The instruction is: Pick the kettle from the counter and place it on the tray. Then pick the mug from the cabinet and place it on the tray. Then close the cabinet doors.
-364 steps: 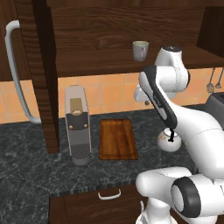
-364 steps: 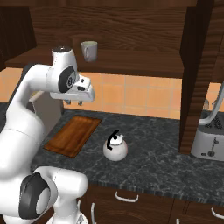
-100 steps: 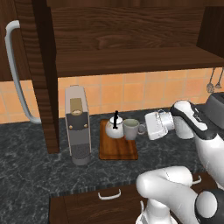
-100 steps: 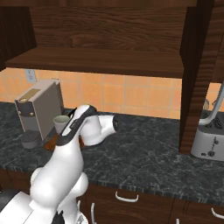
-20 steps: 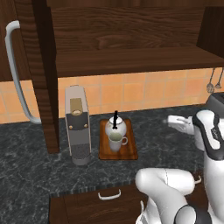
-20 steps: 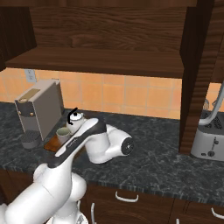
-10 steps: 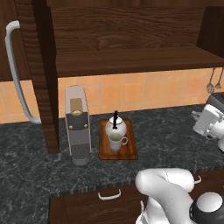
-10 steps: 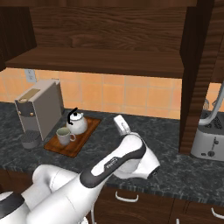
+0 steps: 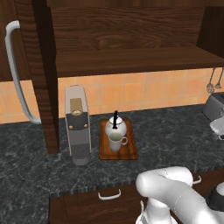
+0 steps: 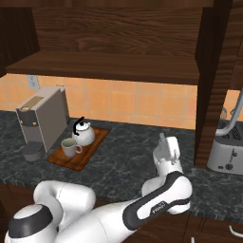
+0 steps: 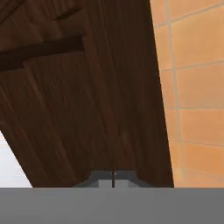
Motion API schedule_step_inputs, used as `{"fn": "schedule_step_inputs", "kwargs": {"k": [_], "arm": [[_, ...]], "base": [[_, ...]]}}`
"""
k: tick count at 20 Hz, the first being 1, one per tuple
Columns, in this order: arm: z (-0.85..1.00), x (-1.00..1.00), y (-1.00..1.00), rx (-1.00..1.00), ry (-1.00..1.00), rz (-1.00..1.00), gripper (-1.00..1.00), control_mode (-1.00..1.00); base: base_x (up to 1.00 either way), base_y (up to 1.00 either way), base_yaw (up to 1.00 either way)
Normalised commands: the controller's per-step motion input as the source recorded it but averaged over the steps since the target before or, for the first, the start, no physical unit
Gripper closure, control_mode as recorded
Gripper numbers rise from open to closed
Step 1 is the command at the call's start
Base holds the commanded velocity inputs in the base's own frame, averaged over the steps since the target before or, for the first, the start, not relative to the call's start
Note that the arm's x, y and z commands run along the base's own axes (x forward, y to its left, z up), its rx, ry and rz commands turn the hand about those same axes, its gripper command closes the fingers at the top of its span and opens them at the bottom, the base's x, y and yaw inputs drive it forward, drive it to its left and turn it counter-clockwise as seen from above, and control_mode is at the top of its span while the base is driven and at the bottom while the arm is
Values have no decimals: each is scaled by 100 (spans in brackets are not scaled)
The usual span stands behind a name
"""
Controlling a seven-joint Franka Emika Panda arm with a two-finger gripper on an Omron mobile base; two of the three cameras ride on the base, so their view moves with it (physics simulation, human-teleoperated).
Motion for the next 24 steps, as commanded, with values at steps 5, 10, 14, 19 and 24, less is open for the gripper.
{"fn": "schedule_step_inputs", "kwargs": {"k": [5, 10, 14, 19, 24], "arm": [[15, -33, -100, 45, -31, -7, 100, -100], [1, -4, -37, 6, -2, -5, 100, -100], [6, -8, -53, 6, -8, 0, 100, -100], [42, 0, -85, 21, -11, 0, 100, -100], [14, 0, -65, 11, -14, 0, 100, -100]], "base": [[0, 0, 0], [0, 0, 0], [0, 0, 0], [0, 0, 0], [0, 0, 0]]}}
